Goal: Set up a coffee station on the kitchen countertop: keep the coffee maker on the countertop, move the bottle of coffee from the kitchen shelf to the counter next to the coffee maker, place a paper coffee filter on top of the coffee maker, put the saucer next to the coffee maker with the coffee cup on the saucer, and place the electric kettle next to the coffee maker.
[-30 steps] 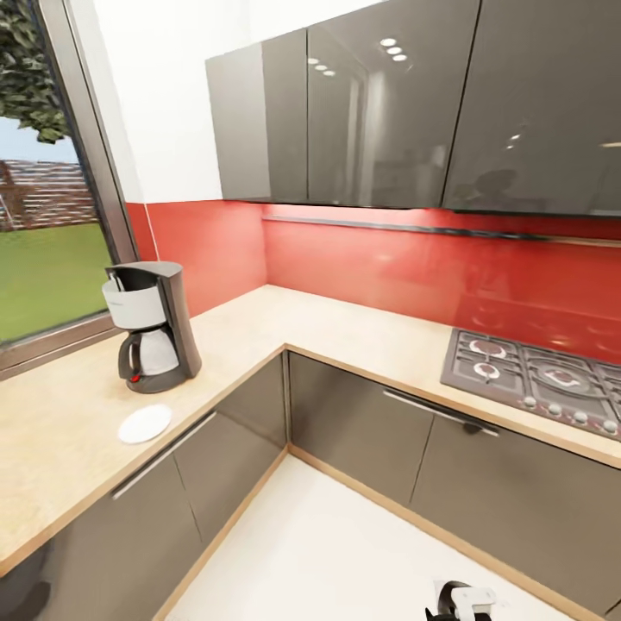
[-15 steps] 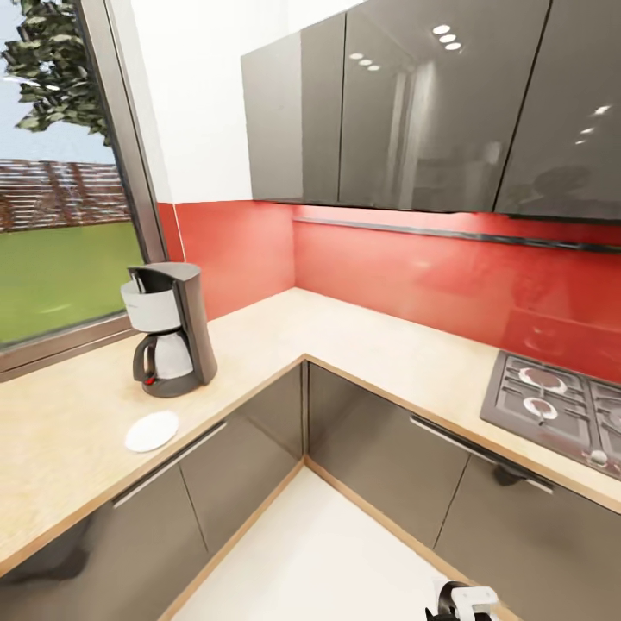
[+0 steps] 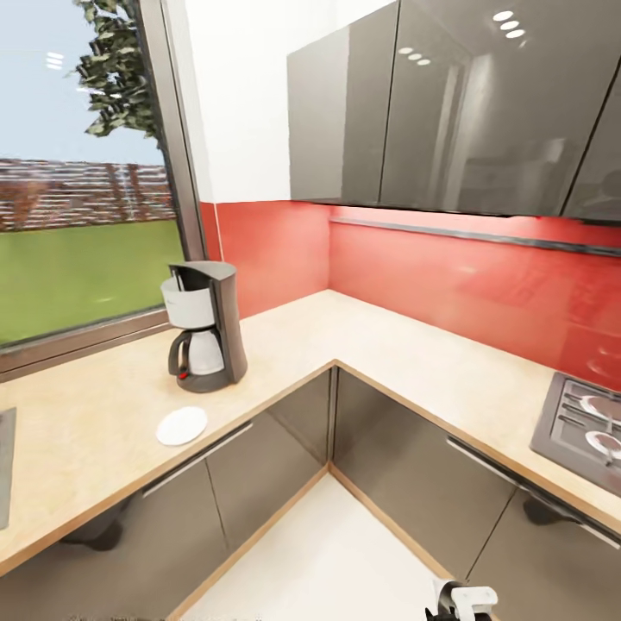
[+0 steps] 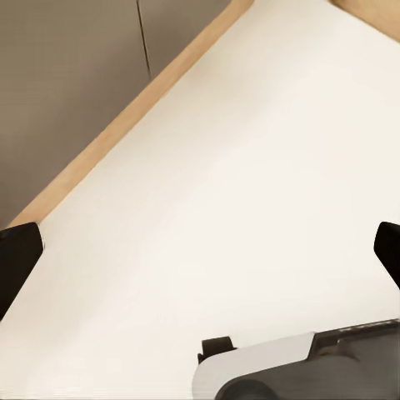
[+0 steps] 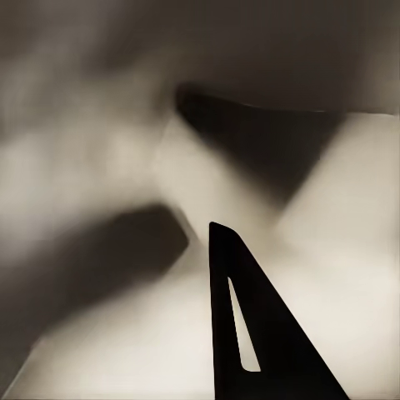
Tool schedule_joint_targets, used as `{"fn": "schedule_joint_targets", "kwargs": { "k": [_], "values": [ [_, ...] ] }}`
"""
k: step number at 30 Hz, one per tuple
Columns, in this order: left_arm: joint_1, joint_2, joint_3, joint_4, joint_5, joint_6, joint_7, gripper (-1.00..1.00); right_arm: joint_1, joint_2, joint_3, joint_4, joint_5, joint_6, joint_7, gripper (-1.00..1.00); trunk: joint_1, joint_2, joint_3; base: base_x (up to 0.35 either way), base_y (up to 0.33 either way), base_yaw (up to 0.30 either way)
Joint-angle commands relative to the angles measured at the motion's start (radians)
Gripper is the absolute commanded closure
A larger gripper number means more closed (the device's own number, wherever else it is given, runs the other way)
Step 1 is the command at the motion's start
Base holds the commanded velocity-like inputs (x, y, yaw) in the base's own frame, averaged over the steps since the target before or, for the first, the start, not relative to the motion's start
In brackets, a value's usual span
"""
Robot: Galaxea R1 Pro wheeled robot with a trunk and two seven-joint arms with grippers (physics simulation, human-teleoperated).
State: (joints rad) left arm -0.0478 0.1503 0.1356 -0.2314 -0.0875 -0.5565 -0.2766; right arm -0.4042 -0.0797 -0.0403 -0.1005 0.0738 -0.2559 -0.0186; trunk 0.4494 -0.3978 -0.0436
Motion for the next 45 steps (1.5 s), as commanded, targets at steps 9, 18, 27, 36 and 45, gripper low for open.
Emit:
{"fn": "schedule_joint_targets", "kwargs": {
  "k": [9,18,27,36,45],
  "values": [
    [-0.001,0.000,0.009,0.000,-0.009,-0.003,-0.004,-1.00,-0.001,0.000,-0.004,0.001,0.008,-0.003,-0.001,1.00,0.001,-0.002,-0.002,0.000,0.000,0.278],
    [-0.001,0.000,0.009,0.001,-0.009,-0.003,-0.004,-1.00,-0.001,0.000,-0.004,0.001,0.008,-0.003,-0.002,1.00,0.001,-0.002,-0.002,0.000,0.000,0.278],
    [-0.001,0.000,0.009,0.001,-0.009,-0.003,-0.005,-1.00,-0.001,0.000,-0.004,0.001,0.008,-0.003,-0.001,1.00,0.001,-0.002,-0.002,0.000,0.000,0.278],
    [-0.001,0.000,0.009,0.001,-0.009,-0.003,-0.005,-1.00,-0.001,0.002,-0.004,0.001,0.006,-0.003,-0.001,1.00,0.001,-0.002,-0.002,0.000,0.000,0.278],
    [-0.001,0.000,0.009,0.001,-0.009,-0.003,-0.005,-1.00,-0.001,0.004,-0.004,0.001,0.006,-0.003,-0.001,1.00,0.001,-0.002,-0.002,0.000,0.000,0.278]
  ]
}}
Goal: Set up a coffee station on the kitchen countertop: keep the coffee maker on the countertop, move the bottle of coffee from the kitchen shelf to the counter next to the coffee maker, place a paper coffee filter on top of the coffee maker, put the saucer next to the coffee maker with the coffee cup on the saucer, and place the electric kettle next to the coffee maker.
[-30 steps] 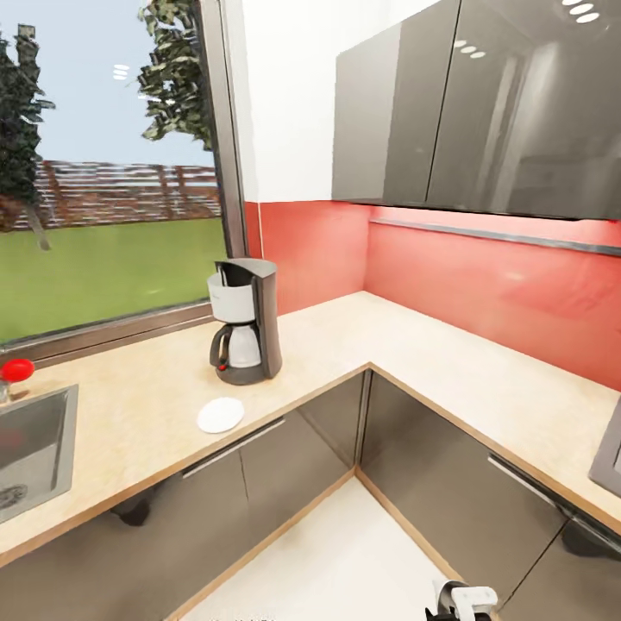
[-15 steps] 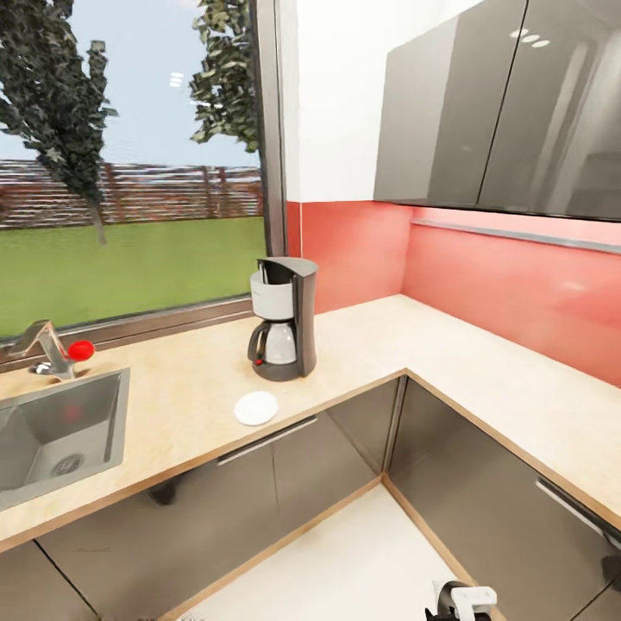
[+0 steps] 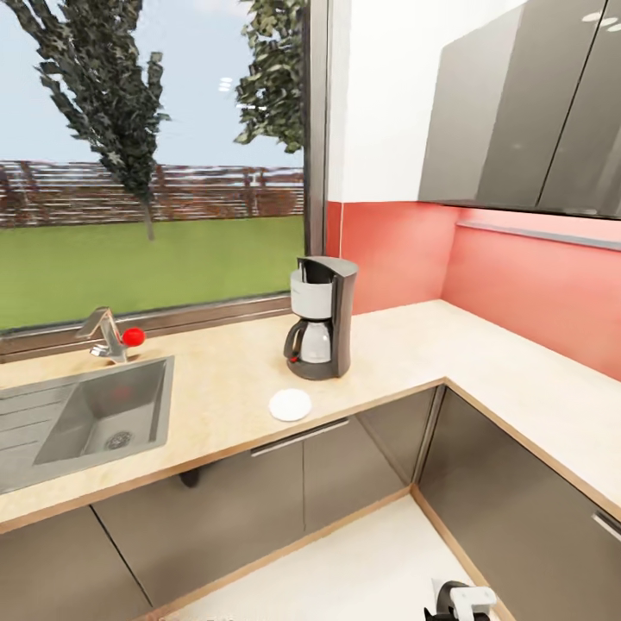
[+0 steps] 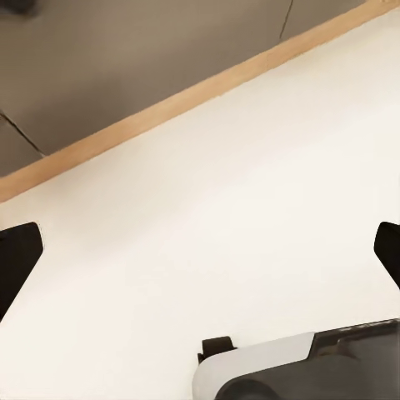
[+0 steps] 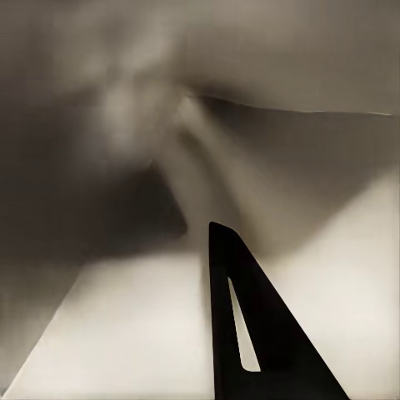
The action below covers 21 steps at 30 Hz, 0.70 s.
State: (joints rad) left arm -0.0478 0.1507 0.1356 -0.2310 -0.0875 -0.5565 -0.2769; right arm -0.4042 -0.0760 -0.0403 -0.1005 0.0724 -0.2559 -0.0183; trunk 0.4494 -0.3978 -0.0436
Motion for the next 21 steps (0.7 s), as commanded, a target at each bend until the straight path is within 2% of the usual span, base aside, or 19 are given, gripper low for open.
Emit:
{"fn": "schedule_joint_targets", "kwargs": {
  "k": [1,21],
  "values": [
    [-0.001,0.000,0.009,0.001,-0.009,-0.003,-0.005,-1.00,-0.001,0.000,-0.004,0.001,0.007,-0.003,-0.002,1.00,0.001,-0.002,-0.002,0.000,0.000,0.278],
    [-0.001,0.000,0.009,0.000,-0.009,-0.003,-0.005,-1.00,-0.001,0.007,-0.004,-0.001,0.006,-0.002,-0.003,1.00,0.001,-0.002,-0.015,0.000,0.000,0.250]
  ]
}}
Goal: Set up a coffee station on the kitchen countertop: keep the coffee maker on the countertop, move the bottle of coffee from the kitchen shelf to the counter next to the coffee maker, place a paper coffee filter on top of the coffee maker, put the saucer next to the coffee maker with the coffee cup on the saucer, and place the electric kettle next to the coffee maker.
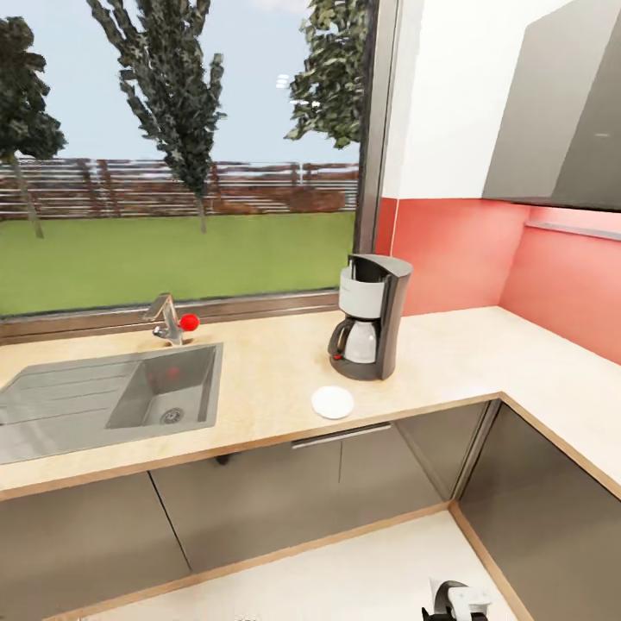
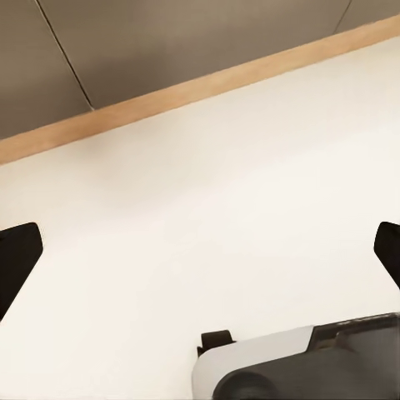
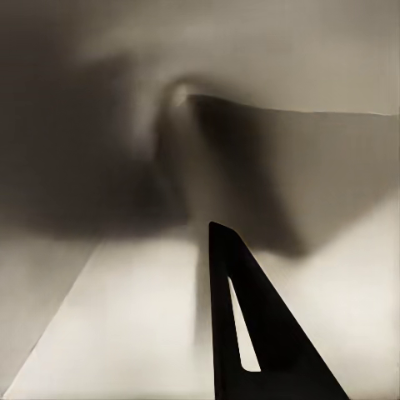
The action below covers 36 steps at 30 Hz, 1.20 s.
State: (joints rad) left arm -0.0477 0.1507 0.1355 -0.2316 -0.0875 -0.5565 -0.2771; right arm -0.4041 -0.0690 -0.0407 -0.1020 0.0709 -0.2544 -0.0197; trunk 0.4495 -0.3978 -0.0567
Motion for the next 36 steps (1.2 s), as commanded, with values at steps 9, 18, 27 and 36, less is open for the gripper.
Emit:
{"fn": "schedule_joint_targets", "kwargs": {
  "k": [9,18,27,36],
  "values": [
    [-0.001,0.000,0.009,0.000,-0.009,-0.003,-0.004,-1.00,-0.001,0.000,-0.004,0.001,0.007,-0.003,-0.002,1.00,0.001,-0.002,-0.013,0.002,-0.001,0.209],
    [-0.001,-0.003,0.009,0.000,-0.009,-0.003,-0.004,-1.00,-0.001,0.000,-0.004,0.001,0.007,-0.003,-0.002,1.00,0.001,-0.002,-0.024,0.123,-0.147,0.201],
    [-0.001,-0.003,0.009,0.001,-0.009,-0.003,-0.004,-1.00,-0.001,-0.008,-0.004,0.002,0.011,-0.005,0.001,1.00,0.001,-0.002,-0.029,0.119,-0.251,0.099],
    [-0.001,-0.002,0.009,0.001,-0.009,-0.003,-0.005,-1.00,-0.001,-0.011,-0.004,0.002,0.012,-0.006,0.000,1.00,0.001,-0.002,-0.029,0.005,-0.273,0.001]
  ]
}}
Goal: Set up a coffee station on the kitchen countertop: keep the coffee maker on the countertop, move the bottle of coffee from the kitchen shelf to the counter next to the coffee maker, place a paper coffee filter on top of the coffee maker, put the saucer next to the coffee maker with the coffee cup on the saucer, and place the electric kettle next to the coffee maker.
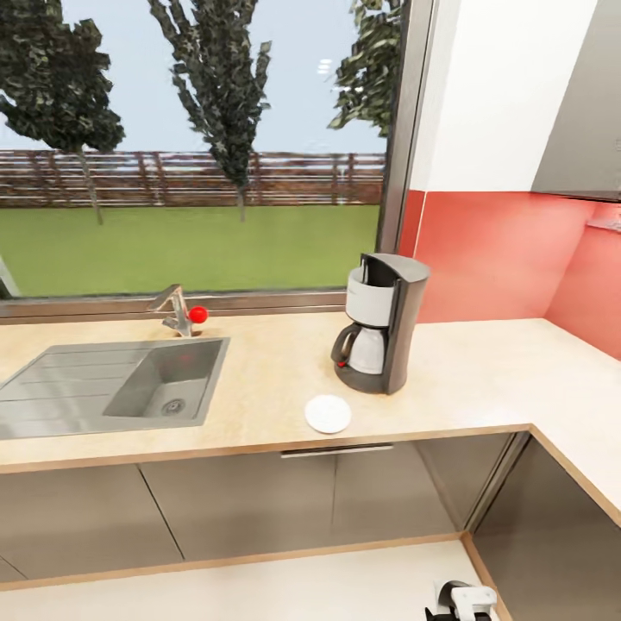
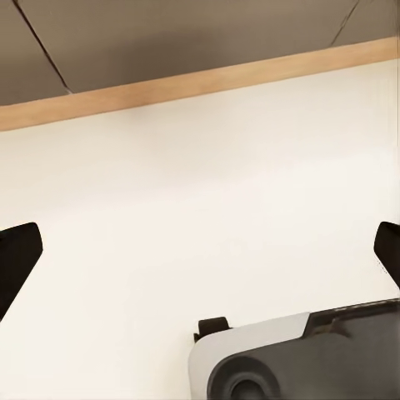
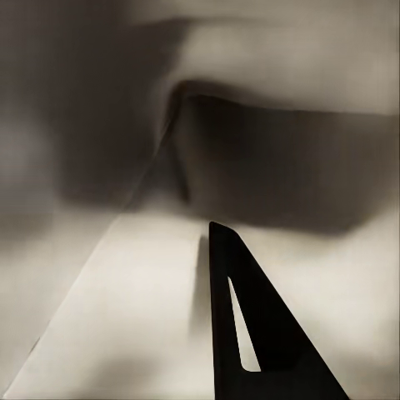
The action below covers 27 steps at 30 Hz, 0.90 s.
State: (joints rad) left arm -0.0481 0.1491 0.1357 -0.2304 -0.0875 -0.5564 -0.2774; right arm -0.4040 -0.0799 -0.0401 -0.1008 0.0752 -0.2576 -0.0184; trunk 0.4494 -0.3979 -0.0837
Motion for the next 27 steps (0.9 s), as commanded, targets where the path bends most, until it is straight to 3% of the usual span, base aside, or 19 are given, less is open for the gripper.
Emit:
{"fn": "schedule_joint_targets", "kwargs": {
  "k": [1,16,21,24,27],
  "values": [
    [-0.001,0.000,0.009,0.000,-0.009,-0.004,-0.004,-1.00,-0.001,0.000,-0.004,0.001,0.008,-0.003,-0.002,1.00,0.001,-0.002,-0.002,0.000,-0.262,0.000],
    [-0.001,0.000,0.009,0.000,-0.009,-0.004,-0.004,-1.00,-0.001,0.009,-0.004,-0.002,0.006,-0.002,-0.002,1.00,0.001,-0.002,-0.002,-0.110,-0.235,0.000],
    [-0.001,0.008,0.009,0.000,-0.011,0.001,0.002,-1.00,-0.001,0.014,-0.002,-0.007,0.004,-0.002,0.000,1.00,0.001,-0.002,-0.002,-0.070,-0.063,0.000],
    [-0.001,0.034,0.009,0.030,-0.013,0.042,0.072,-1.00,-0.001,0.067,0.000,-0.047,0.006,-0.004,0.001,1.00,0.001,-0.002,-0.002,-0.003,-0.003,0.000],
    [-0.002,0.058,0.008,0.095,-0.014,0.168,0.172,-1.00,-0.001,0.115,0.000,-0.162,0.008,-0.005,-0.001,1.00,0.001,-0.002,-0.002,0.000,0.000,0.000]
  ]
}}
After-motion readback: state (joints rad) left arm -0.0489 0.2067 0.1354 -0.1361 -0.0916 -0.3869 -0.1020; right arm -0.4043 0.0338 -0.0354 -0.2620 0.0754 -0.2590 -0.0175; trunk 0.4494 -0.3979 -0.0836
